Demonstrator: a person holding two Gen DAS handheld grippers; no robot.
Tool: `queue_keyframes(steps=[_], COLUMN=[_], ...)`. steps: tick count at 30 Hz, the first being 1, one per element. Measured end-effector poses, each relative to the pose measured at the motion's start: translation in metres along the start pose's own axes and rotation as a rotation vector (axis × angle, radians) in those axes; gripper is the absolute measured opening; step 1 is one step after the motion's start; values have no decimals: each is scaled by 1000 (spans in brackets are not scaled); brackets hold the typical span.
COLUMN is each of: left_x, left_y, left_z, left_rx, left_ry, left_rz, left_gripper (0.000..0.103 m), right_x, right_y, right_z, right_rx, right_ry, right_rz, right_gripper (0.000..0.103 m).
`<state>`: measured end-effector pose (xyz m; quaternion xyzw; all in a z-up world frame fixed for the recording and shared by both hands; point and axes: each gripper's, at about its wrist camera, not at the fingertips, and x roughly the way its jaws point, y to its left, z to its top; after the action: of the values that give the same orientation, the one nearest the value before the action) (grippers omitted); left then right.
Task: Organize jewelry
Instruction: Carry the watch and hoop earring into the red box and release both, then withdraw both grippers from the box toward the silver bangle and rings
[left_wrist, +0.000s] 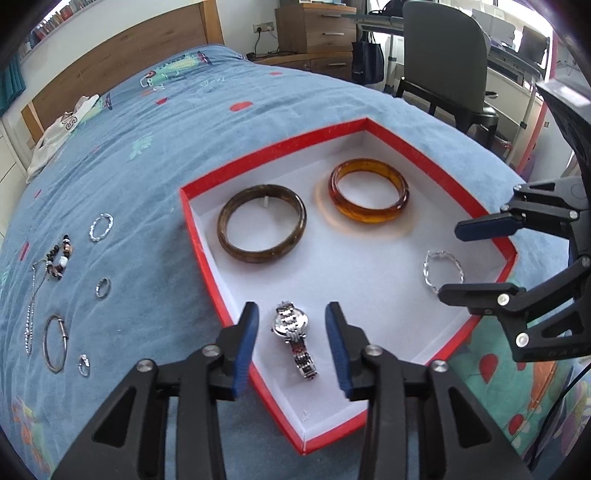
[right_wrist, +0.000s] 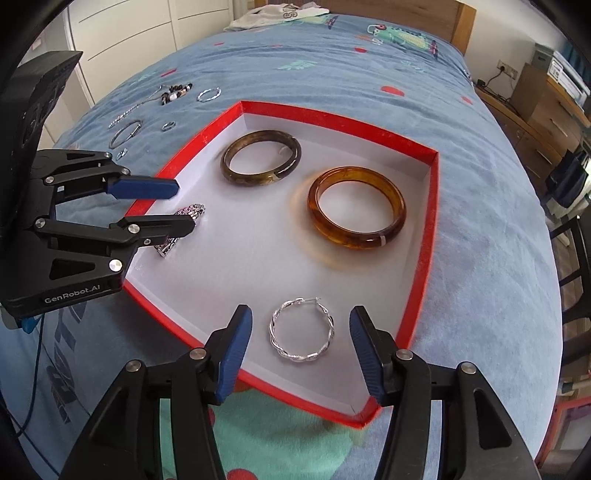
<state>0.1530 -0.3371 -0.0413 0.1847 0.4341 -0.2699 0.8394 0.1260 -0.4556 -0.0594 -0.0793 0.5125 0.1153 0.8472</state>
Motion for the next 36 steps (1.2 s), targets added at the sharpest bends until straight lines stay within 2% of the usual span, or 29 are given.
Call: queue_keyframes(steps=[9, 17, 36], left_x=[-28, -61, -117], left_y=[5, 18, 81], left_z=[0, -13, -70], left_rx=[-11, -42, -191], left_ry=[-34, -40, -29], left_rz=[31, 69, 168], left_gripper=[38, 39, 40], right_x=[-27, -49, -63], right_y=[-1, 12, 89], right_z=[-6, -8, 13], right_rx=[30, 44, 6], right_ry=[-33, -70, -125], right_rz=[-23, -25, 61], right_gripper=[54, 54, 55])
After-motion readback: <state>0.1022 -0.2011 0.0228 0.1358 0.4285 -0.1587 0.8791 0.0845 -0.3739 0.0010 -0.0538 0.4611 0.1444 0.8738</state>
